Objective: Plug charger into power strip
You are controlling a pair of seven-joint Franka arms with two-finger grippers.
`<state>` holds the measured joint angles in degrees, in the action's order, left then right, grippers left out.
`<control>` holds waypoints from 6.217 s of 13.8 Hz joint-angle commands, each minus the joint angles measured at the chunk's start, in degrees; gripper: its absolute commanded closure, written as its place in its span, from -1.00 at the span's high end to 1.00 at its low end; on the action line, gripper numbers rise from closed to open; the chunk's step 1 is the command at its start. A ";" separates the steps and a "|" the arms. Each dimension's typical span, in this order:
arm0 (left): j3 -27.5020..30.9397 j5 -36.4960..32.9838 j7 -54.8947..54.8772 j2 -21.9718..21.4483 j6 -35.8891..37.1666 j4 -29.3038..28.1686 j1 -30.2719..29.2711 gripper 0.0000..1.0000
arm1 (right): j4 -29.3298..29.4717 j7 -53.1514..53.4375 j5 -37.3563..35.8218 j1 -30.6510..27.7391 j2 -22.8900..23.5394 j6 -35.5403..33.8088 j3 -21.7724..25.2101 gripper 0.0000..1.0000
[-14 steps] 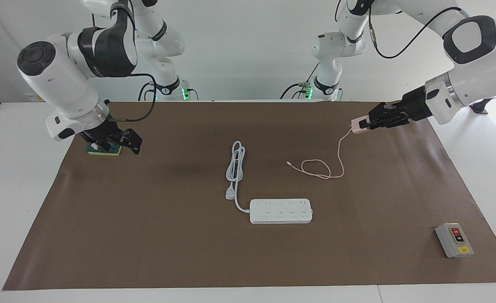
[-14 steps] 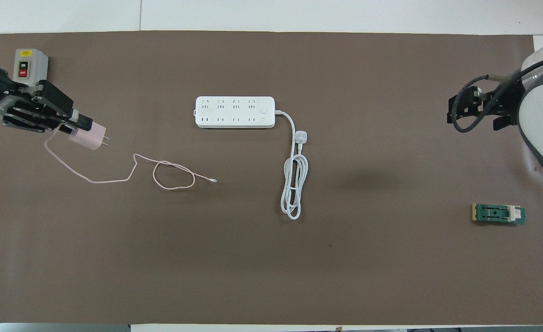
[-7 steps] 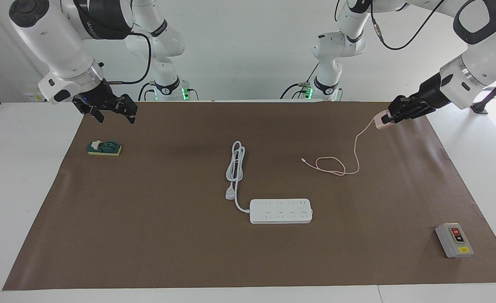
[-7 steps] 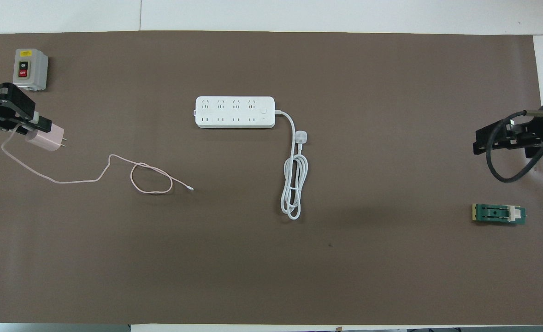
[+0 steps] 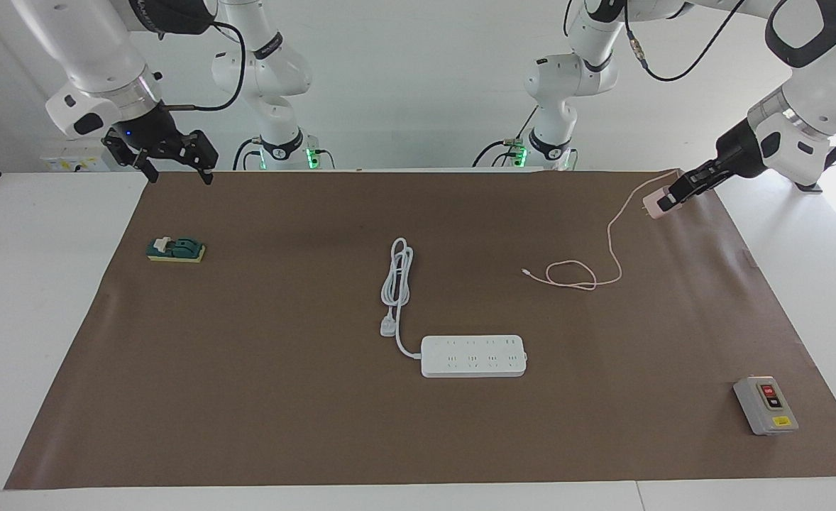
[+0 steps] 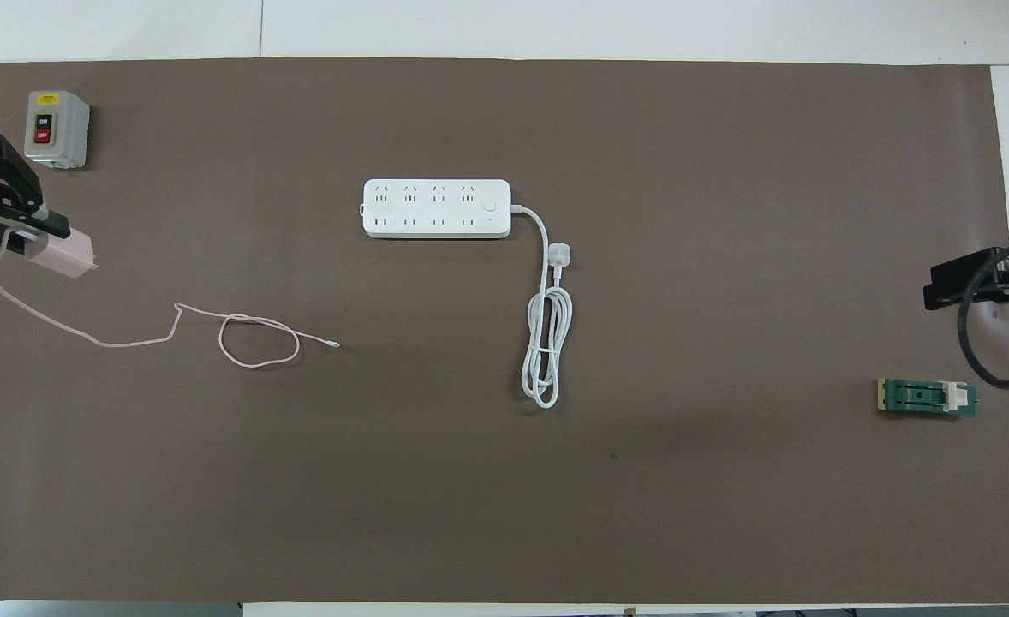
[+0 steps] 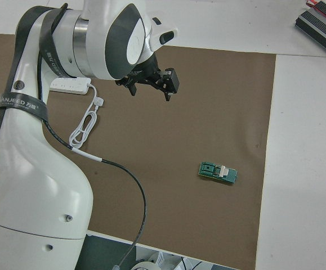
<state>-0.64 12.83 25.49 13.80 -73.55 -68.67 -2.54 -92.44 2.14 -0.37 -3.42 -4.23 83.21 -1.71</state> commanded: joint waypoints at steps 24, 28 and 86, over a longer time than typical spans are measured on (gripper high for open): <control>0.02 -16.96 79.70 19.24 -25.06 4.42 21.43 -1.00 | -1.34 1.47 0.01 -2.38 -3.15 0.29 -1.54 1.00; 0.02 -18.71 83.04 19.60 -26.28 1.35 23.98 -1.00 | -1.34 1.38 -0.07 -1.76 -3.32 0.20 -1.54 1.00; -0.24 -19.42 87.53 21.97 -38.86 -14.74 27.59 -1.00 | -1.43 0.68 -0.07 -2.37 -3.68 -0.41 -1.45 1.00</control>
<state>-1.41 -5.78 112.88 34.54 -111.67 -79.27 23.89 -93.03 2.79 -0.37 -4.43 -6.89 82.93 -2.37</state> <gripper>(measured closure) 0.692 0.000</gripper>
